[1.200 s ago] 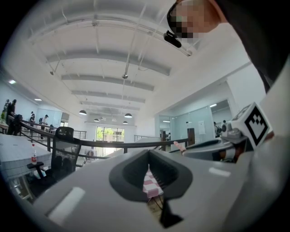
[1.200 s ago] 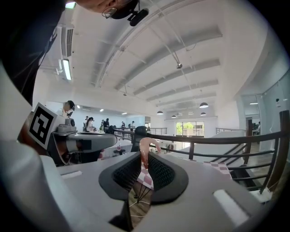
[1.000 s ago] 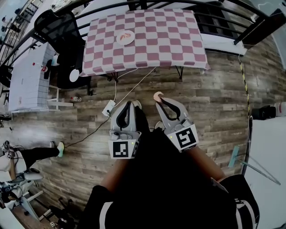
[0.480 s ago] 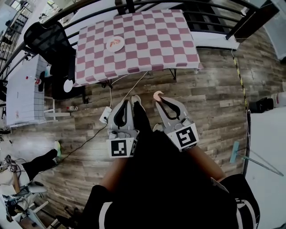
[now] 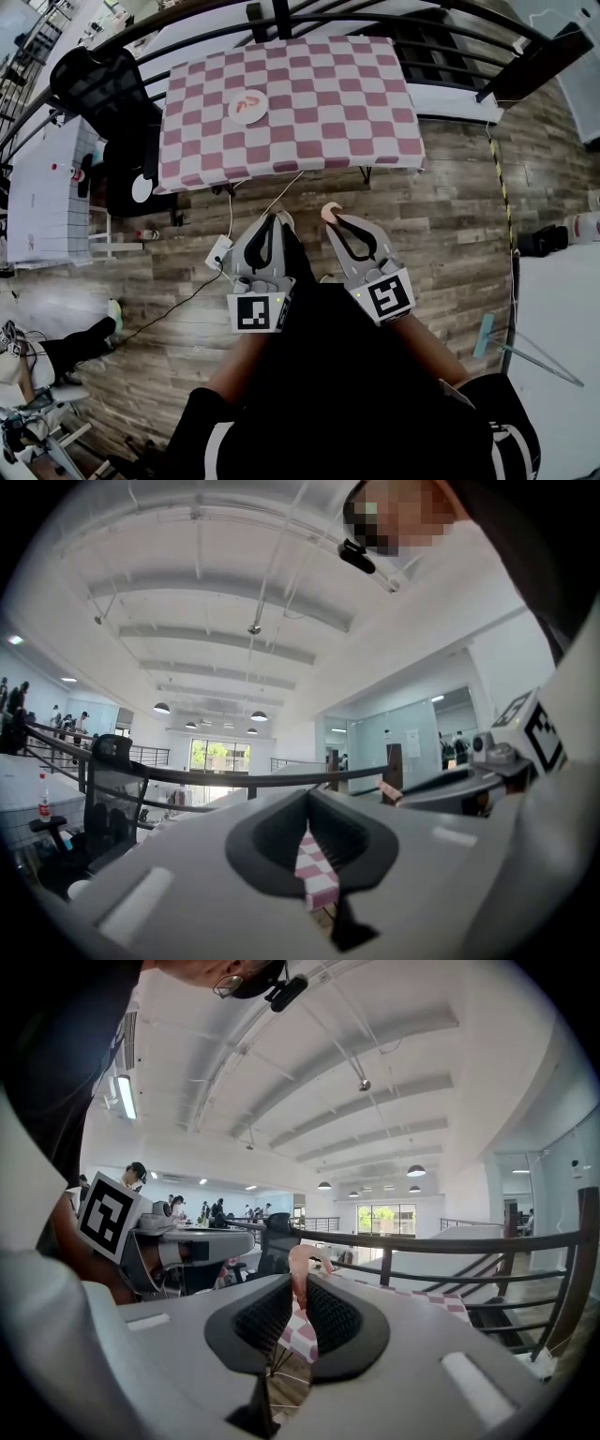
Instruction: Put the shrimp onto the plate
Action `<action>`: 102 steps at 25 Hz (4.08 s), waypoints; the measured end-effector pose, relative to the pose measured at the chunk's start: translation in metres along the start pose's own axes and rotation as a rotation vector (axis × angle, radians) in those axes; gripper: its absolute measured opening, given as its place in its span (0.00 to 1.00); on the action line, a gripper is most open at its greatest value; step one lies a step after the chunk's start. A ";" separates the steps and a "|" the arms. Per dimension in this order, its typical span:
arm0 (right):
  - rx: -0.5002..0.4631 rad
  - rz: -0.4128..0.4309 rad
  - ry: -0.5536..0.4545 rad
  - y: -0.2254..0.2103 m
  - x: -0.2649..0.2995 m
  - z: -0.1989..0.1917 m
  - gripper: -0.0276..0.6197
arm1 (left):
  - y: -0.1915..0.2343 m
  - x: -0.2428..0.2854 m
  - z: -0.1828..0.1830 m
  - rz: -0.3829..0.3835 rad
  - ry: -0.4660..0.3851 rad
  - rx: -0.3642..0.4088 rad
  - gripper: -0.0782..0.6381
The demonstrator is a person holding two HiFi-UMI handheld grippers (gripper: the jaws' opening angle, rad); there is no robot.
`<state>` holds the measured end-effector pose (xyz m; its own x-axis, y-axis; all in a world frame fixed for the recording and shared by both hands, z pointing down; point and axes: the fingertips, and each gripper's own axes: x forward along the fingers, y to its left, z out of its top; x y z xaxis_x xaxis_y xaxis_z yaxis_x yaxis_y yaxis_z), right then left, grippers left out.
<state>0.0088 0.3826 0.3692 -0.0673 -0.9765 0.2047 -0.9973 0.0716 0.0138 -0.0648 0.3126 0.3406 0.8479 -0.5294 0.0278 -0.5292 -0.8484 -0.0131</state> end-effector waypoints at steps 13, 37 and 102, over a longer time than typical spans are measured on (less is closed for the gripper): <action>-0.046 0.087 0.083 -0.013 0.121 0.016 0.11 | 0.087 0.080 -0.007 0.012 0.010 -0.072 0.12; -0.122 0.163 0.239 -0.057 0.386 0.006 0.12 | 0.307 0.193 -0.022 0.152 0.043 -0.102 0.12; -0.175 0.434 0.814 -0.084 0.574 -0.263 0.12 | 0.346 0.217 -0.079 0.578 0.247 -0.135 0.12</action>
<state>0.0612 -0.1310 0.7426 -0.3263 -0.4197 0.8470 -0.8666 0.4907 -0.0907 -0.0657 -0.0954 0.4215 0.4016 -0.8709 0.2833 -0.9115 -0.4101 0.0311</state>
